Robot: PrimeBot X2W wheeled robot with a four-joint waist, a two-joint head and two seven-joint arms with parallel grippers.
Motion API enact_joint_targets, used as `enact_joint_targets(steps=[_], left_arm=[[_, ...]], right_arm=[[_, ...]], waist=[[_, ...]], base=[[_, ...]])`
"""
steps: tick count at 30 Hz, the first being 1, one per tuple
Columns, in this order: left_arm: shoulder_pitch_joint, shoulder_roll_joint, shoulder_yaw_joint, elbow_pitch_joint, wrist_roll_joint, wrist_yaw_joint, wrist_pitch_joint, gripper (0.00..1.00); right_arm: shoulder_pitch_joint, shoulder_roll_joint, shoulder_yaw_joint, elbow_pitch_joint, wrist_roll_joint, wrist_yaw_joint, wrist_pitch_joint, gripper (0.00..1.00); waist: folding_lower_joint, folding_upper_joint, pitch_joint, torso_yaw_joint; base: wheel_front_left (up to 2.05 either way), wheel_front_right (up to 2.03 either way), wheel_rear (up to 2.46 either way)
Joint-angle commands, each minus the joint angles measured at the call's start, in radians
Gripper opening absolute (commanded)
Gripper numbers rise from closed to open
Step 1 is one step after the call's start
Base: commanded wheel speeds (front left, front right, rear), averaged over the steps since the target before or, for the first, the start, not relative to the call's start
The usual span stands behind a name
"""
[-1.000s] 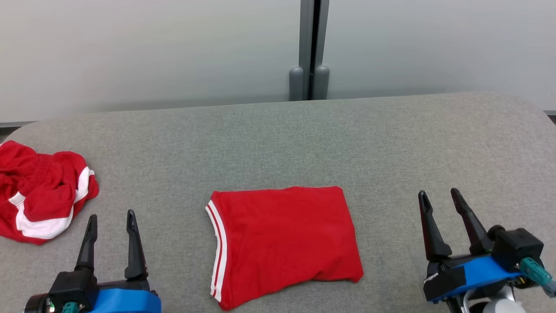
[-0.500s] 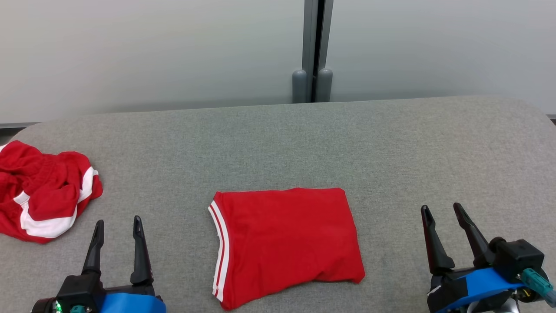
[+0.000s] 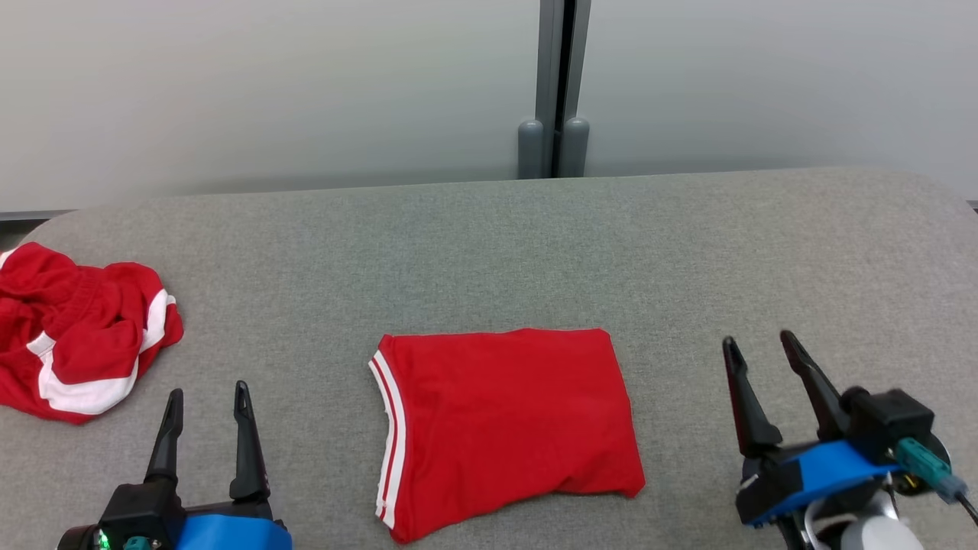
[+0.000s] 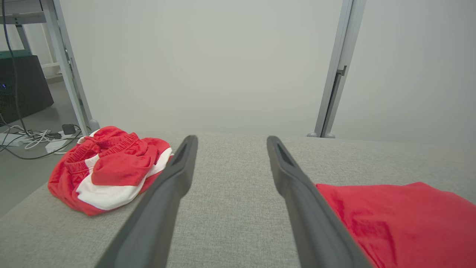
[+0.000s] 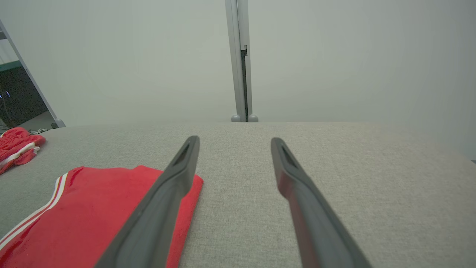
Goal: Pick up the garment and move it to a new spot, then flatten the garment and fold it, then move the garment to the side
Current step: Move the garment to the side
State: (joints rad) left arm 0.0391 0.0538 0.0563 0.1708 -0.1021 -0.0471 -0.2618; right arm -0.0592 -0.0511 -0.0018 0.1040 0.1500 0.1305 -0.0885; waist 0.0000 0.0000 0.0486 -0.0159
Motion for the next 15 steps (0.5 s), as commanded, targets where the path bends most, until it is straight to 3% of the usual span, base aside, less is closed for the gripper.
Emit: enact_joint_targets(steps=[1, 8, 15], left_arm=[[-0.016, 0.004, 0.003, 0.002, -0.002, 0.003, -0.004, 1.0], [-0.049, 0.006, -0.009, 0.013, -0.009, -0.008, -0.004, 1.0], [-0.07, 0.004, -0.019, 0.018, -0.013, -0.011, -0.004, 1.0]], right_arm=[[-0.038, 0.001, 0.017, 0.003, -0.007, 0.001, 0.004, 1.0], [-0.143, 0.0, 0.073, 0.065, -0.014, 0.001, 0.02, 1.0], [-0.214, 0.0, 0.099, 0.232, -0.022, 0.001, 0.042, 1.0]], waist=[[0.0, 0.0, 0.003, 0.0], [0.0, 0.0, 0.026, 0.023], [0.0, 0.0, 0.051, 0.053]], base=[[0.0, 0.0, 0.0], [0.0, 0.0, 0.0], [0.0, 0.0, 0.0]])
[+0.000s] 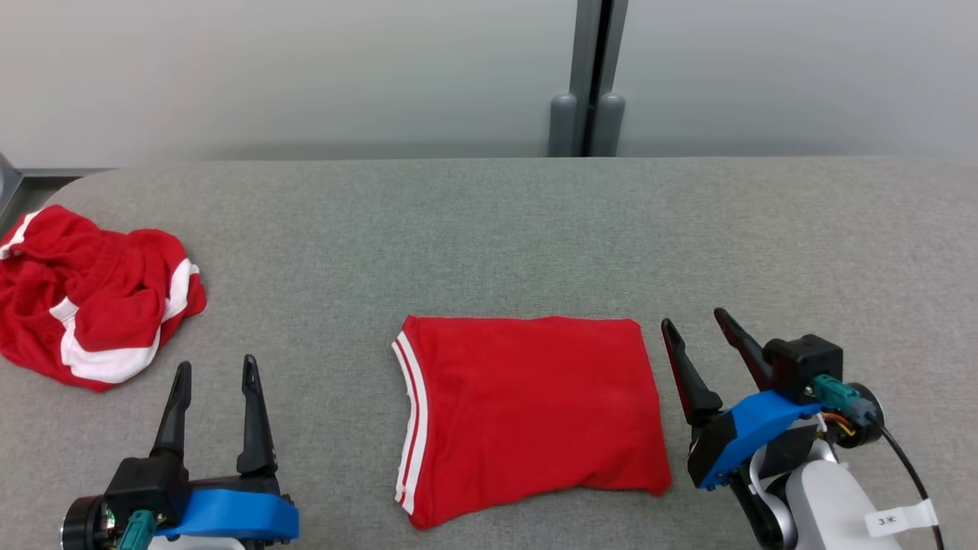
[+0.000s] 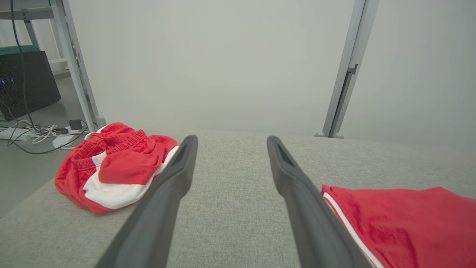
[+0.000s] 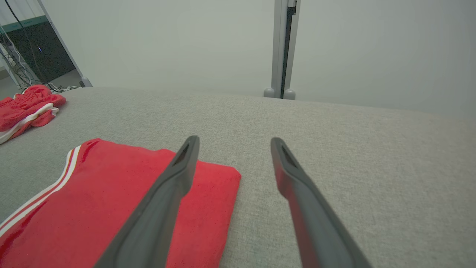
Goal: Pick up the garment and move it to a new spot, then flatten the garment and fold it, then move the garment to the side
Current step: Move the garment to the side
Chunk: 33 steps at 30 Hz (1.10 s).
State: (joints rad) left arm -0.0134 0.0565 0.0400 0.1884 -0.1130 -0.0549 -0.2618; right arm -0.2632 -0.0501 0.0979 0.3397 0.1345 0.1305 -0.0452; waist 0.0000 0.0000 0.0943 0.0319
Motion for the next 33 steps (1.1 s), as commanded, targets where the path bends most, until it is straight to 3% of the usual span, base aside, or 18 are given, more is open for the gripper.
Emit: enact_joint_targets(steps=[1, 15, 22, 24, 25, 33], left_arm=[[-0.021, 0.001, -0.004, 0.0, -0.003, -0.004, -0.004, 1.0], [-0.059, -0.003, -0.017, 0.012, -0.011, -0.007, -0.004, 1.0], [-0.071, -0.004, -0.013, 0.019, -0.016, -0.011, -0.004, 1.0], [-0.073, -0.004, -0.012, 0.019, -0.018, -0.01, -0.004, 1.0], [-0.074, -0.005, -0.011, 0.019, -0.017, -0.009, -0.004, 1.0], [-0.088, -0.005, -0.007, 0.014, -0.016, -0.013, -0.004, 1.0]], right_arm=[[-0.017, -0.001, 0.0, 0.026, -0.009, 0.001, -0.003, 1.0], [-0.095, -0.001, 0.05, 0.369, 0.022, 0.001, -0.045, 1.0], [-0.1, 0.003, 0.126, 0.489, 0.15, 0.002, 0.003, 1.0], [-0.108, 0.007, 0.158, 0.496, 0.186, 0.002, 0.003, 0.29], [-0.113, 0.008, 0.165, 0.496, 0.199, 0.002, -0.009, 0.0], [-0.218, -0.032, 0.142, 0.492, 0.196, 0.0, -0.093, 0.0]], waist=[[0.0, 0.0, 0.01, 0.011], [0.0, 0.0, 0.057, 0.073], [0.0, 0.0, 0.071, 0.083], [0.0, 0.0, 0.074, 0.082], [0.0, 0.0, 0.076, 0.08], [0.0, 0.0, 0.098, 0.052]], base=[[0.0, 0.0, 0.0], [0.0, 0.0, 0.0], [0.0, 0.0, 0.0], [0.0, 0.0, 0.0], [0.0, 0.0, 0.0], [0.0, 0.0, 0.0]])
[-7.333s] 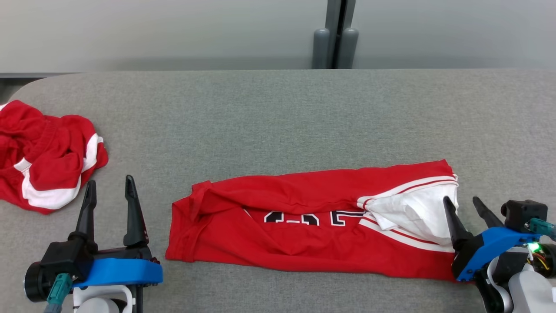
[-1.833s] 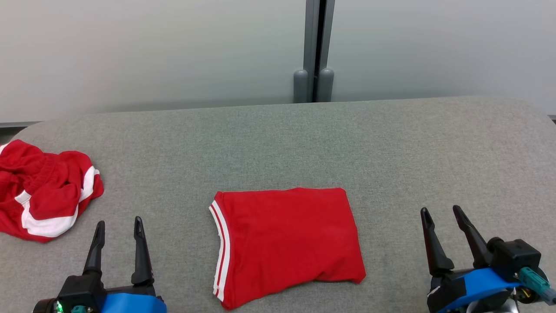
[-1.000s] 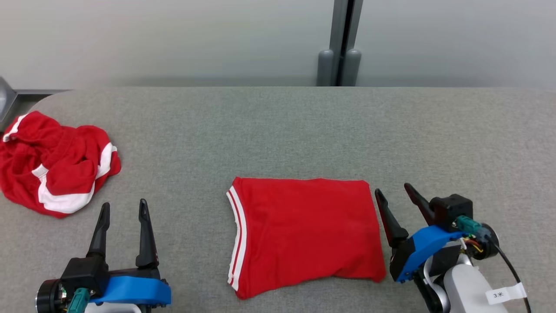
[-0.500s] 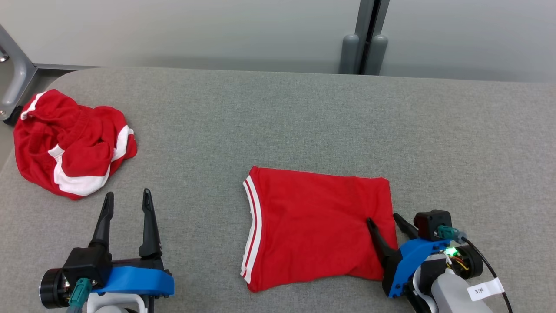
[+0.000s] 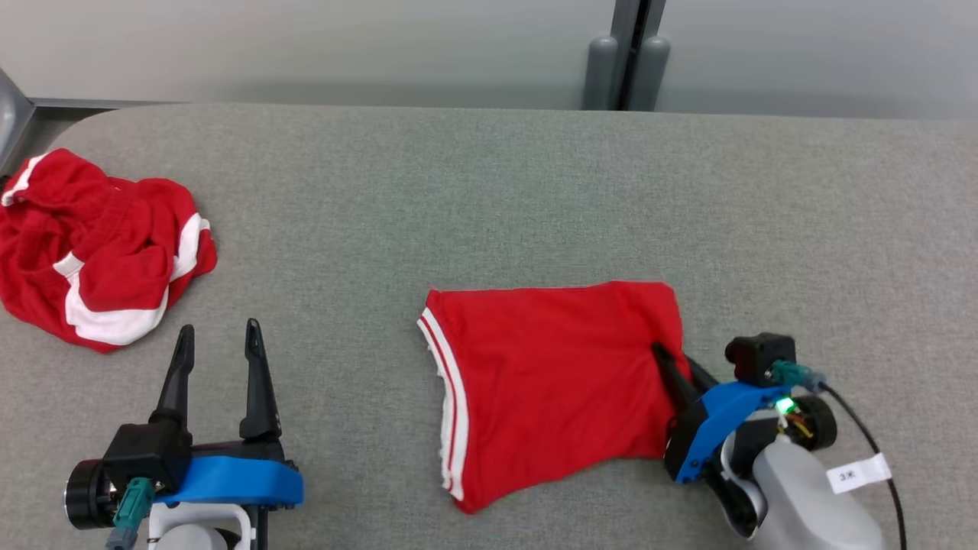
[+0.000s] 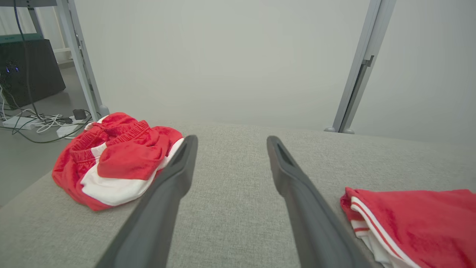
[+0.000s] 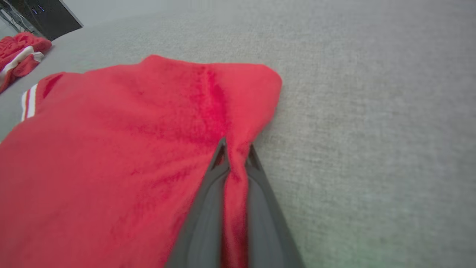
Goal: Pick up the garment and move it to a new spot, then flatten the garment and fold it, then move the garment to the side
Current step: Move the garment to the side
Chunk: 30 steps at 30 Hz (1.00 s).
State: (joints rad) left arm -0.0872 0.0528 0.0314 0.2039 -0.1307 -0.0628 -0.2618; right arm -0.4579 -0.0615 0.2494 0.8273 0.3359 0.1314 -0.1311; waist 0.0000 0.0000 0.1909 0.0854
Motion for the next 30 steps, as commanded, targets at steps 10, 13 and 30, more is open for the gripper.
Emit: enact_joint_targets(steps=[10, 13, 30], left_arm=[[-0.097, 0.001, -0.002, -0.036, 0.016, -0.019, -0.004, 1.0], [-0.123, 0.01, 0.002, -0.047, 0.024, -0.025, -0.004, 1.0], [-0.205, 0.041, 0.002, -0.118, 0.059, -0.035, -0.004, 1.0]], right_arm=[[-0.156, -0.135, -0.045, -0.042, -0.057, -0.001, -0.049, 0.0], [-0.176, -0.151, -0.071, -0.066, -0.066, -0.001, -0.064, 0.0], [-0.182, -0.221, -0.251, -0.219, -0.127, -0.001, -0.074, 0.0]], waist=[[0.0, 0.0, 0.115, -0.09], [0.0, 0.0, 0.153, -0.13], [0.0, 0.0, 0.288, -0.241]], base=[[0.0, 0.0, 0.0], [0.0, 0.0, 0.0], [0.0, 0.0, 0.0]])
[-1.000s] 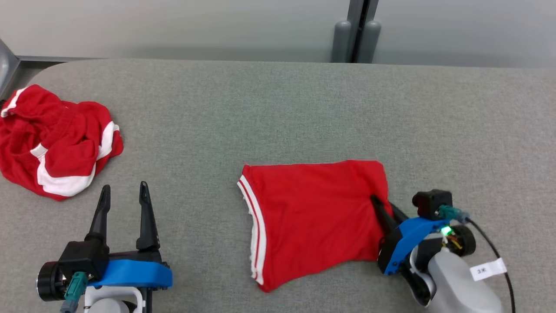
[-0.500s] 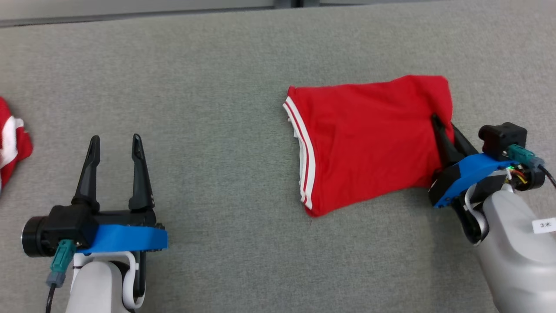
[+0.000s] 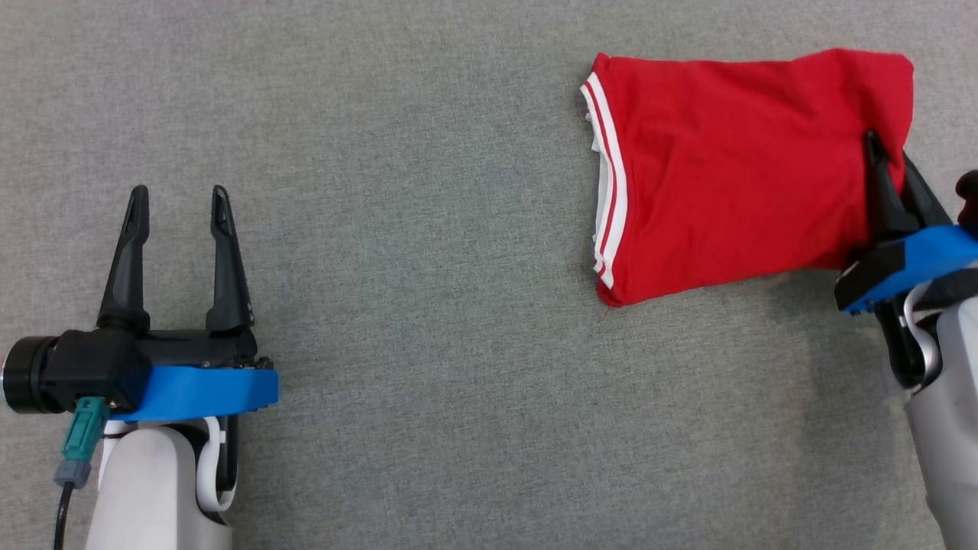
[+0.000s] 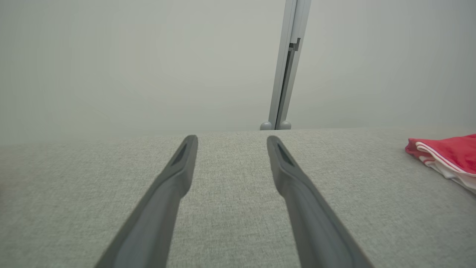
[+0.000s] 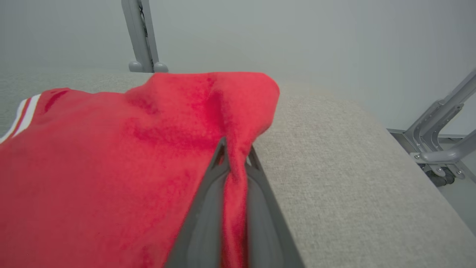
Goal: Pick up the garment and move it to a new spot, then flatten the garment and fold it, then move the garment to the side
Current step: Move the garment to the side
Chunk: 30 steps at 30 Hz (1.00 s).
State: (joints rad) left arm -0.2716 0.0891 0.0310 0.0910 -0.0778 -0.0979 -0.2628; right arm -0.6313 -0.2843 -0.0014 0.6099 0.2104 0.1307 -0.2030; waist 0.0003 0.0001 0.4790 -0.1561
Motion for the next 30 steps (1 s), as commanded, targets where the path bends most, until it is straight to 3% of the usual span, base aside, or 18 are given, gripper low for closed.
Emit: enact_joint_targets(steps=[1, 6, 12, 23, 30], left_arm=[[-0.023, 0.006, 0.002, -0.005, 0.006, -0.001, -0.003, 1.0], [-0.031, 0.013, 0.004, -0.013, 0.006, -0.005, -0.003, 1.0], [-0.05, 0.018, -0.005, -0.027, 0.01, -0.008, -0.003, 1.0], [-0.07, 0.021, -0.021, -0.041, 0.007, -0.014, -0.003, 1.0], [-0.072, 0.018, -0.019, -0.043, 0.008, -0.01, -0.003, 1.0]], right_arm=[[-0.02, 0.004, 0.0, -0.014, -0.012, 0.0, 0.002, 0.0], [-0.083, -0.008, 0.035, -0.058, -0.053, 0.0, 0.049, 0.0], [-0.183, -0.075, 0.042, -0.057, -0.103, 0.0, 0.11, 0.0], [-0.318, -0.247, -0.027, 0.062, -0.159, 0.0, 0.178, 0.0], [-0.365, -0.277, -0.07, 0.121, -0.196, 0.0, 0.193, 0.0]], waist=[[-0.0003, -0.0001, 0.002, 0.0], [-0.0003, -0.0001, 0.021, 0.002], [-0.0003, -0.0001, 0.057, 0.018], [-0.0003, -0.0001, 0.102, 0.055], [-0.0003, -0.0001, 0.11, 0.057]], base=[[0.0, 0.0, 0.0], [0.0, 0.0, 0.0], [0.0, 0.0, 0.0], [0.0, 0.0, 0.0], [0.0, 0.0, 0.0]])
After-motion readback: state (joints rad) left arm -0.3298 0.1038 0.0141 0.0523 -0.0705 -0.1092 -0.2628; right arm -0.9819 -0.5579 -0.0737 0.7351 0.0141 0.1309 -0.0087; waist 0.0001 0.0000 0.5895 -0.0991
